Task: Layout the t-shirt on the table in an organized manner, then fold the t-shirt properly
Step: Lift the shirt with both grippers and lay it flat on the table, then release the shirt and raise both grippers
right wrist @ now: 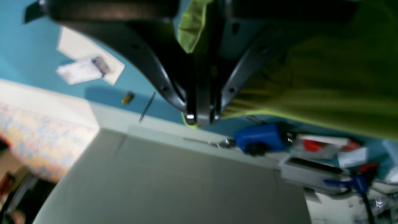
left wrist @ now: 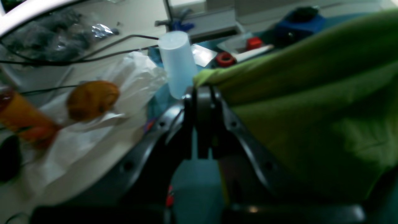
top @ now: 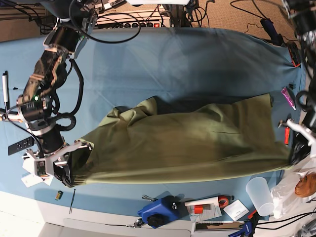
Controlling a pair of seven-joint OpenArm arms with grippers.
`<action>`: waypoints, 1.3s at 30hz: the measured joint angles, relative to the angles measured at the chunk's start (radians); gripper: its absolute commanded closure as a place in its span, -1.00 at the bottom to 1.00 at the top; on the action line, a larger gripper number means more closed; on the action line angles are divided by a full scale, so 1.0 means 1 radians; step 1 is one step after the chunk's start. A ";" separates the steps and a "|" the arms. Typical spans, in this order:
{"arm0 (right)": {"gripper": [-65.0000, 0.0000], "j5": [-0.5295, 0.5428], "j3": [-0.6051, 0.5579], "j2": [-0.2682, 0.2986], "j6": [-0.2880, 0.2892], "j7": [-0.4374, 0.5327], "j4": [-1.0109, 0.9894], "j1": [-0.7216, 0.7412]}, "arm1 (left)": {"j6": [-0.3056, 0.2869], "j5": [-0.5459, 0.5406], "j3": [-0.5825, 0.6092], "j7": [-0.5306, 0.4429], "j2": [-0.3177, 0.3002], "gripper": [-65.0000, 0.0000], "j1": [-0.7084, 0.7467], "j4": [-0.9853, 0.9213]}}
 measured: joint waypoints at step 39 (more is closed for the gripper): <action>0.24 0.108 0.002 0.017 0.098 -0.175 -0.530 0.470 | 0.042 -0.068 0.159 0.328 0.095 -0.03 -0.416 -0.484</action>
